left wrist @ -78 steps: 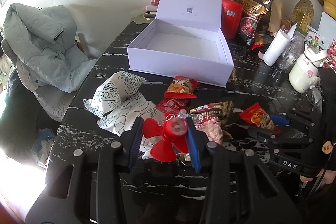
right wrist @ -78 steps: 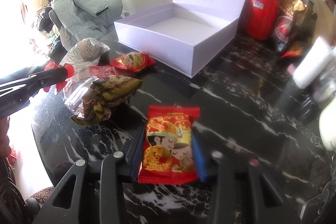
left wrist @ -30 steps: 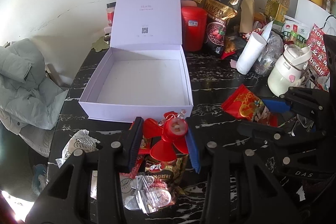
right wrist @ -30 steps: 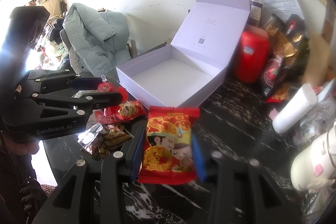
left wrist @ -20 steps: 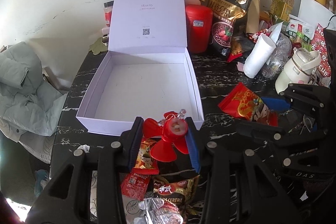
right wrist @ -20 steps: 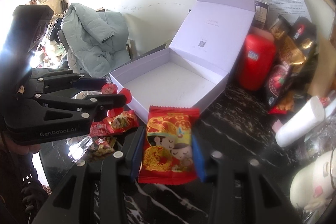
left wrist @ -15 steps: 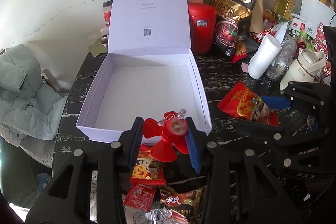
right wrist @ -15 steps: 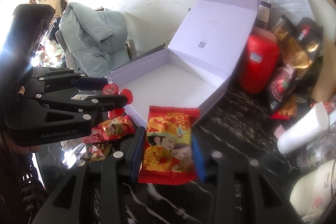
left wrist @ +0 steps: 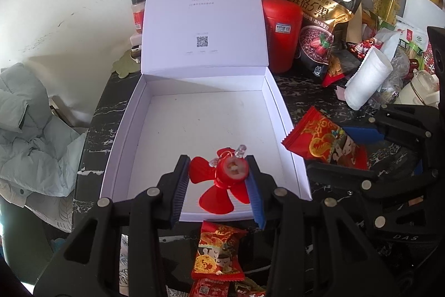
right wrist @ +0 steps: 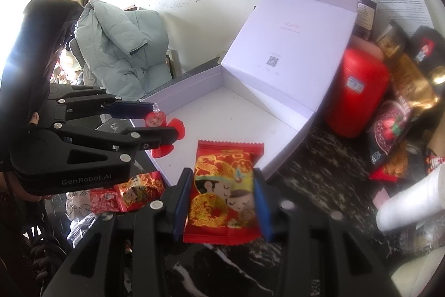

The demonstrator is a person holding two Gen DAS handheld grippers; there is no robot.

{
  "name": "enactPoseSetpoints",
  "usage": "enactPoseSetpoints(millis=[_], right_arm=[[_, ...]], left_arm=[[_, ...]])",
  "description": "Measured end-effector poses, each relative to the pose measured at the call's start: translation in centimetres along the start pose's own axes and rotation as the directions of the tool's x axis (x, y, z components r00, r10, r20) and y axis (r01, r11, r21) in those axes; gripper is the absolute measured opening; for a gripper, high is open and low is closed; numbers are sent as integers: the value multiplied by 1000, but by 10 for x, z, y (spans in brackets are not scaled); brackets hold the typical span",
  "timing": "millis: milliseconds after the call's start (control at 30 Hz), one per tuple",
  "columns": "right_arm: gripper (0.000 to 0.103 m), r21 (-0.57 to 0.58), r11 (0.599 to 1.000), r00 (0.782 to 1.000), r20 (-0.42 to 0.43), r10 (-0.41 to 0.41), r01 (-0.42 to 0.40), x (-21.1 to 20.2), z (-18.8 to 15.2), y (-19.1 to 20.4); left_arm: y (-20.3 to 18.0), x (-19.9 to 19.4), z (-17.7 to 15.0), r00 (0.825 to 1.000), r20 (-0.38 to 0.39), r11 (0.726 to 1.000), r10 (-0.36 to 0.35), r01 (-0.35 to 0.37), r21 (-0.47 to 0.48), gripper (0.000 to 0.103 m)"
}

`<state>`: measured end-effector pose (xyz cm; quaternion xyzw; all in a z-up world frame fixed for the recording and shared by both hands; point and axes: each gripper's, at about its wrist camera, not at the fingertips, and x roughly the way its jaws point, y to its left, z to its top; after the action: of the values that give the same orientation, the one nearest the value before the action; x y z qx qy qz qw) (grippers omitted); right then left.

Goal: Organize objects
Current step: 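Carry red fan with left gripper over white box while right gripper carries candy packet, then lower red fan into white box and open left gripper while right gripper releases candy packet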

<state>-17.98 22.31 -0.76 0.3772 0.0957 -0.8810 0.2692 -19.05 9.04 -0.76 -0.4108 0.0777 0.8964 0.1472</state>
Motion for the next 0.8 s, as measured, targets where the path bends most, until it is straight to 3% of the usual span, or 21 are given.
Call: enactPoseSetpoints(millis=[200,567,800], right_arm=[[42,-9,1000,1000,-3,13,-13,15,13,-6],[42,-23,1000,1000,-6,21,-21,43,35,-15],[42,-21,999,999,-8,36,-37,53,49,-23]], left_arm=[[9,16,11,1000,-24,1000,1,-1,-1,38],[23,43,29,995,-69,998,66,-64,30,38],[30,58,43,992,-122,999,42,-38,39,38]])
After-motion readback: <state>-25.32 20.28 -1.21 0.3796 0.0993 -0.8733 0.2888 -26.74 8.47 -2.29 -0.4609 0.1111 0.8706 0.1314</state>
